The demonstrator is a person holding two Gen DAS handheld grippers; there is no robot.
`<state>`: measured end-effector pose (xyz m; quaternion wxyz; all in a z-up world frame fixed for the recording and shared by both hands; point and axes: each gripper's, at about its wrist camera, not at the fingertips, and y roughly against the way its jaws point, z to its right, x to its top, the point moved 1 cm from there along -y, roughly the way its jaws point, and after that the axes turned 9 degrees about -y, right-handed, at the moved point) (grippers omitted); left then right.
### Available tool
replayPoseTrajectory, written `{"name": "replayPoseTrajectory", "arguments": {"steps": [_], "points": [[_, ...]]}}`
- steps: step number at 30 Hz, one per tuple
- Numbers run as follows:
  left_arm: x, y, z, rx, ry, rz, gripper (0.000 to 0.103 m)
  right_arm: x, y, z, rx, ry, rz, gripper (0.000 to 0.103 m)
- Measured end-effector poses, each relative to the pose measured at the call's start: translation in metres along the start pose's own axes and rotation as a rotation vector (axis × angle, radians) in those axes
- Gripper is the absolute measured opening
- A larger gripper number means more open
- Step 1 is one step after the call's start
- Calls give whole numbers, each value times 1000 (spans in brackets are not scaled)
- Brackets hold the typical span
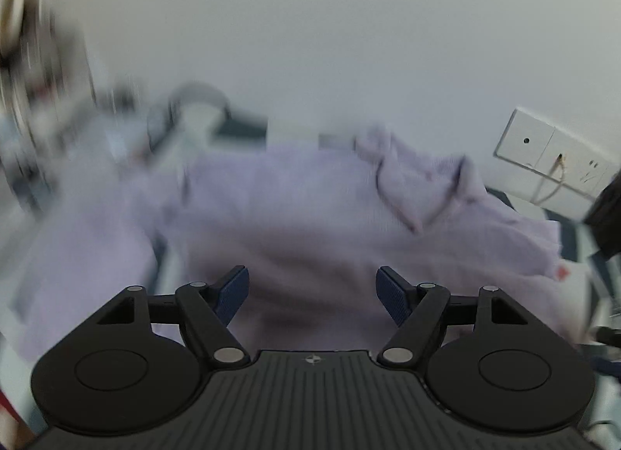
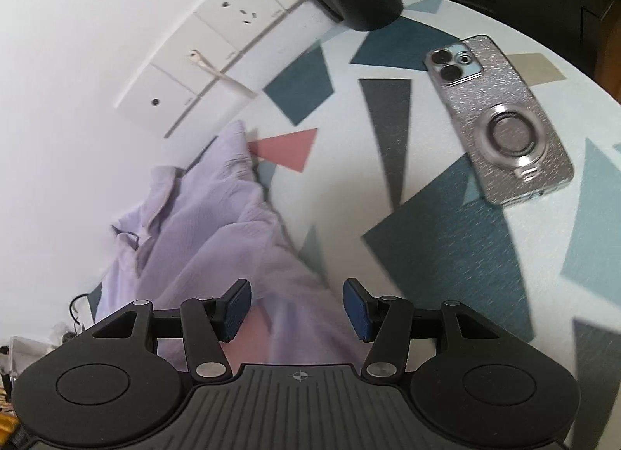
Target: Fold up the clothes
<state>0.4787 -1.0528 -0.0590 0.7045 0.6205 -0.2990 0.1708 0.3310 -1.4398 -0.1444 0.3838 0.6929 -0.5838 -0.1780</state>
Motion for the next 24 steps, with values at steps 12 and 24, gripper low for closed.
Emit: {"name": "replayPoseTrajectory", "arguments": {"steps": [12,24], "points": [[-7,-66,-119,-314,428,-130,74,-46,-19,-32,-56,-238,130,50],[-2,-110,-133,-303,552,-220,35,-46,-44,-43,-26,-315,132,49]]}}
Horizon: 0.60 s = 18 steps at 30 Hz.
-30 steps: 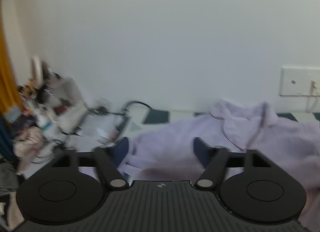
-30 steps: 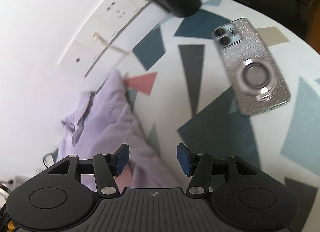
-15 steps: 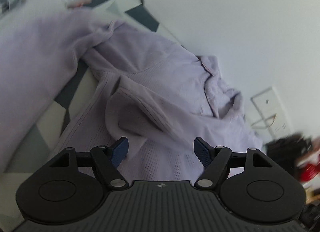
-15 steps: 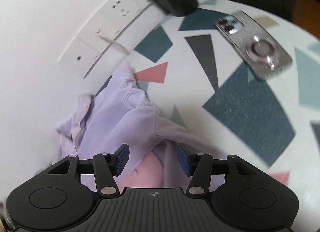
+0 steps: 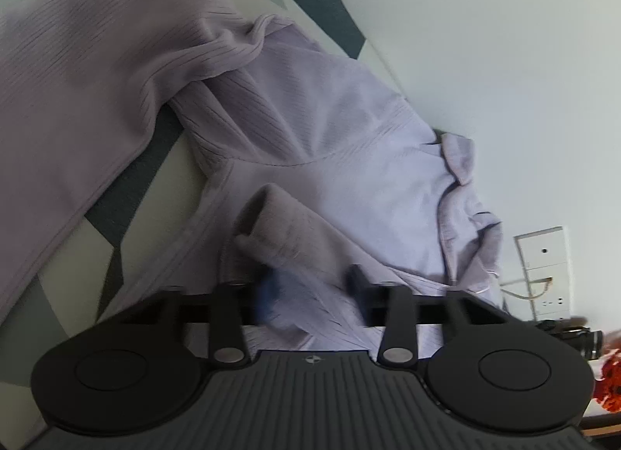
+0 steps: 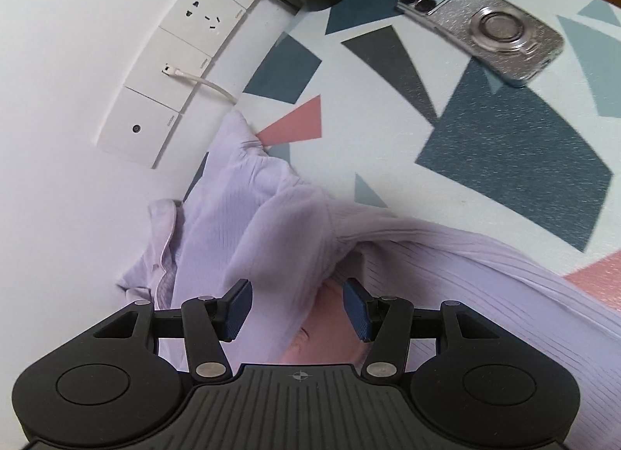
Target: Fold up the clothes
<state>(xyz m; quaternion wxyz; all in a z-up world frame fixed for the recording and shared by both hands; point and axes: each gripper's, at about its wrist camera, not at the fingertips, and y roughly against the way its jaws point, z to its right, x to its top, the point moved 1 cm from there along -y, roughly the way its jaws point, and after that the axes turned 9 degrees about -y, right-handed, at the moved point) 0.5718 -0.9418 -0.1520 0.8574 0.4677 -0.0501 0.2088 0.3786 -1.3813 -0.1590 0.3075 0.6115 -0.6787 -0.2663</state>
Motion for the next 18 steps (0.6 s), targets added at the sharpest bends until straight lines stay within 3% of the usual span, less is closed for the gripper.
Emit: {"name": "replayPoseTrajectory", "arguments": {"steps": [1,3,7,8,9,10,12,15,17,18], "points": [[1,0,0,3,1,0,33,2,-4,0,-2,-11,-3,49],[1,3,1,-5,4,18,17,5,-13,-1,-8,-31,-12,49],[0,11,9,-1,8,50,10,8,-31,1,-47,-61,-49,46],[2,13,12,3,6,56,9,9,-33,2,-52,-70,-50,37],[5,15,18,1,-2,62,8,10,-36,3,-57,-80,-50,11],[9,17,24,-1,-14,71,8,12,-37,5,-27,-94,-58,6],[25,27,48,-29,-69,122,7,16,-30,6,31,-148,-40,5],[45,71,105,-165,-251,269,7,23,-8,1,193,-220,14,5],[42,100,127,-222,-362,338,8,26,9,-4,265,-221,37,5],[37,103,124,-216,-359,327,8,25,16,-4,273,-208,40,5]]}}
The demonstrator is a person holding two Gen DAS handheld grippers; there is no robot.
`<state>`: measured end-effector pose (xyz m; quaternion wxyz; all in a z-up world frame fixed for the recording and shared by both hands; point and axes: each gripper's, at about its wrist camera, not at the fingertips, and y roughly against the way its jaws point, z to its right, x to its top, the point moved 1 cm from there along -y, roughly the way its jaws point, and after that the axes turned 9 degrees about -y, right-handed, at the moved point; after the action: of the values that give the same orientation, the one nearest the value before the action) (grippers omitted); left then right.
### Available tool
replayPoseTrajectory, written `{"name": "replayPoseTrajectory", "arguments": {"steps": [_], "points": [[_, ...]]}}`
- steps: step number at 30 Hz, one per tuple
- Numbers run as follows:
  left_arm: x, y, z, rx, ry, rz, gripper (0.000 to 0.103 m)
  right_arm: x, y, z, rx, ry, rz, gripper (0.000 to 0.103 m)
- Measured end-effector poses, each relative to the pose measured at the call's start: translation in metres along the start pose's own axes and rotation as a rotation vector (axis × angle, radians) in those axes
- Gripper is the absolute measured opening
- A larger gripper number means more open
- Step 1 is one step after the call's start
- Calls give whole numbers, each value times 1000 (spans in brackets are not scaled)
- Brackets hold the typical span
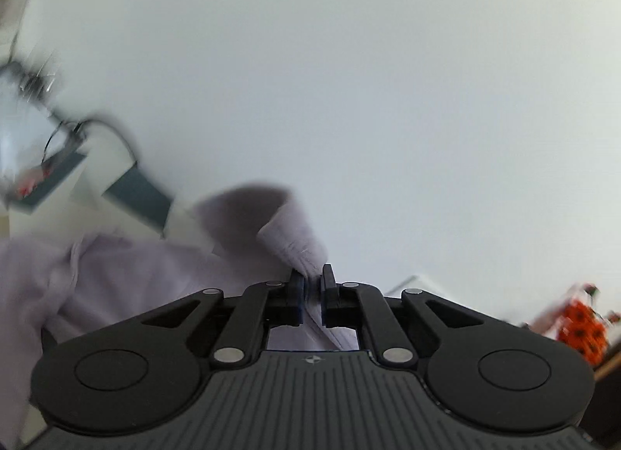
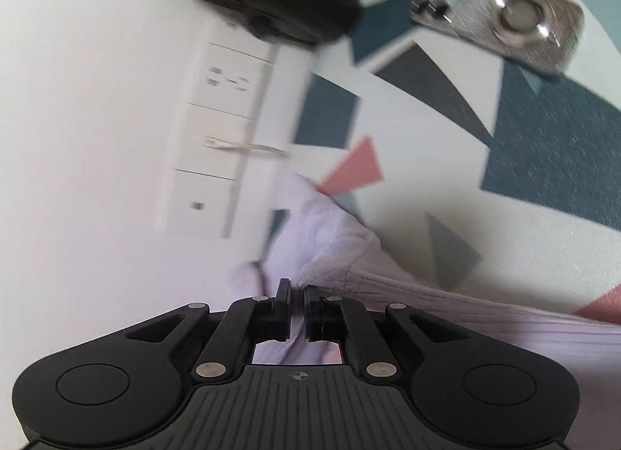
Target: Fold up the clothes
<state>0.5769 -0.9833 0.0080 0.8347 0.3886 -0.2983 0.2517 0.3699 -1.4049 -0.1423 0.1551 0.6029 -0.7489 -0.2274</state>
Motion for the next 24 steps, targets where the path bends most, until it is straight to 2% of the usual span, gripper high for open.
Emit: {"name": "replayPoseTrajectory", "arguments": {"steps": [2,4,9,10,13,15,16,17,20,21,22,24], "points": [[-21,1,-14,47,33,-51,8,-5,10,0,-28,51,0,5],[-53,-9,-39,112,97,-133,9,-9,11,7,-97,103,-11,5],[-133,-45,-101,287,221,-313,11,-12,-2,42,-242,141,-45,5],[-141,-46,-107,289,237,-321,13,-13,-4,48,-263,139,-54,5],[-141,-42,-104,305,193,-300,21,-15,-5,48,-271,172,-68,6],[-136,-39,-99,333,148,-291,41,-17,-3,44,-279,203,-63,11],[-133,-37,-97,365,128,-286,44,-18,-1,40,-285,223,-53,14],[-131,-35,-96,394,110,-278,43,-20,4,34,-297,234,-34,21],[-126,-26,-91,470,75,-261,33,-24,21,16,-283,276,41,24],[-122,-28,-87,501,53,-250,34,-25,25,9,-277,298,73,28],[-116,-27,-85,498,31,-230,37,-25,27,2,-266,320,96,30],[-101,-32,-78,452,-20,-189,65,-22,23,-15,-239,355,116,36]]}}
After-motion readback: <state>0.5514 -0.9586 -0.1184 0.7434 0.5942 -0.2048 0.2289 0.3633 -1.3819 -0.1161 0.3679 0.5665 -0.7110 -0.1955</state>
